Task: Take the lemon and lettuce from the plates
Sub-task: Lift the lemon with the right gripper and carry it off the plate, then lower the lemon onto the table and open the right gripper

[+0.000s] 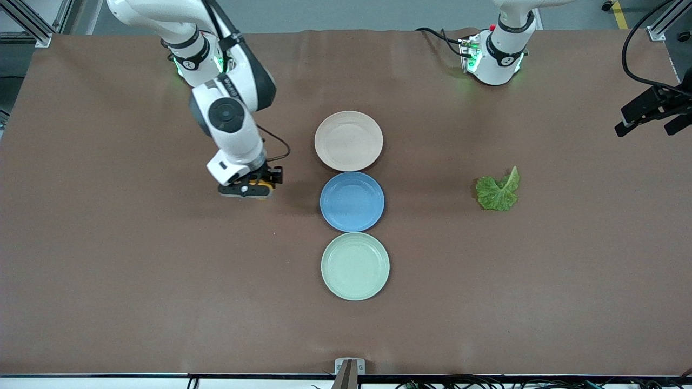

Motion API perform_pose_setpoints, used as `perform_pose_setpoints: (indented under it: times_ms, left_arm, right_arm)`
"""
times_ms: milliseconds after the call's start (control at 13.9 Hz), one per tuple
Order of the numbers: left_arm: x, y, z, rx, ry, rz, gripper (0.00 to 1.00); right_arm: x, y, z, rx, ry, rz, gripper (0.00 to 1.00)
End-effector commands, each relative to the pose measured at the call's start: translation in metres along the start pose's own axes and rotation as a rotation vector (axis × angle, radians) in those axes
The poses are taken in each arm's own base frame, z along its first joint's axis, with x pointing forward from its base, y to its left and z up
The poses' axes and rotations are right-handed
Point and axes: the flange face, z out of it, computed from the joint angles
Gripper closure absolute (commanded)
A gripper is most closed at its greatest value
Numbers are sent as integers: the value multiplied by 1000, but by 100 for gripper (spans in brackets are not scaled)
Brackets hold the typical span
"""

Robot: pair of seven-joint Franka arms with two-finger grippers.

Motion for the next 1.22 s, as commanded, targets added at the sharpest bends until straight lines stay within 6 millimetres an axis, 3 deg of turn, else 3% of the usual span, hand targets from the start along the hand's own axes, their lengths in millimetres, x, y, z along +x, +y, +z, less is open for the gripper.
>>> perform_pose_setpoints:
  times_ms: [0,215,574,933,1148]
  left_arm:
    - [14,4,-3,18,-1,25,0]
    - [15,18,-2,15,-1,46,0]
    - [16,12,-1,14,-4,37,0]
    - [14,9,3,19,-23,35,0]
    - [13,7,1,18,-23,40,0]
  right_arm:
    - [3,56,7,12,2,-20,100]
    - [16,120,28,10,-16,-55,100]
    - [17,222,69,24,27,-99,100]
    - [8,222,104,23,28,-112,100]
    - [5,216,113,21,8,-125,99]
